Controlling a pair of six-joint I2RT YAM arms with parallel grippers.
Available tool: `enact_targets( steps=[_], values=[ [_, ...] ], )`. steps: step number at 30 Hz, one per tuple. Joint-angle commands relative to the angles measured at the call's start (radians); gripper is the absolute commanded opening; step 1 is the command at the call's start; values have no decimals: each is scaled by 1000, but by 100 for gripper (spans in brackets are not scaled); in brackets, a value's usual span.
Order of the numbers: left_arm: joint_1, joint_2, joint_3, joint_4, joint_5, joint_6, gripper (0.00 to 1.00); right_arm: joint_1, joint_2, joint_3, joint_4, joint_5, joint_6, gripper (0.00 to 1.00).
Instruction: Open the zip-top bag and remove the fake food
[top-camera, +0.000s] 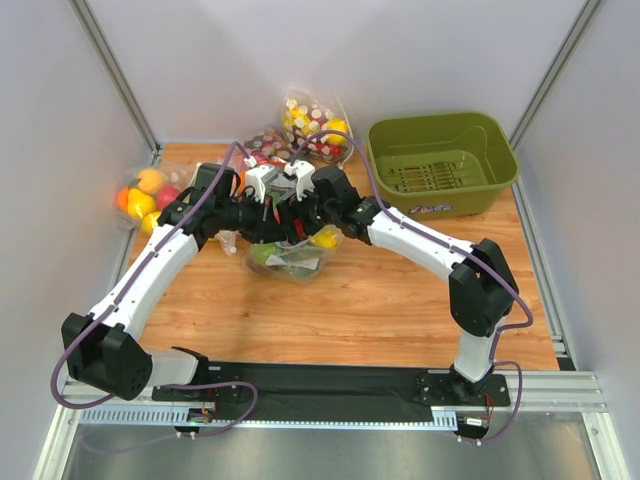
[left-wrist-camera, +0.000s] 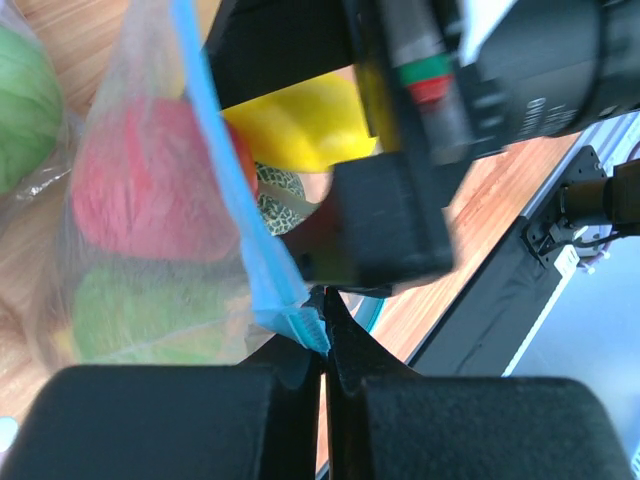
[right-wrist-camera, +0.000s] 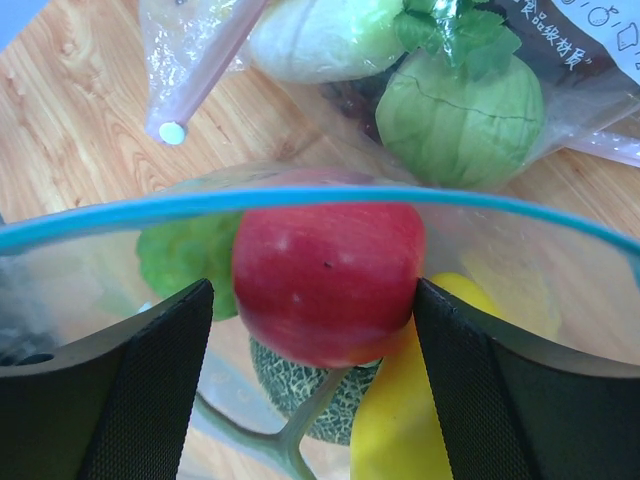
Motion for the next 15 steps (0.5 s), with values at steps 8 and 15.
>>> enact_targets(
  steps=[8, 15],
  values=[
    [21, -9, -6, 37, 38, 3, 0, 13, 40, -1, 127, 21, -25, 50],
    [39, -20, -28, 57, -2, -6, 0, 13, -37, -42, 141, 28, -59, 21]
  ],
)
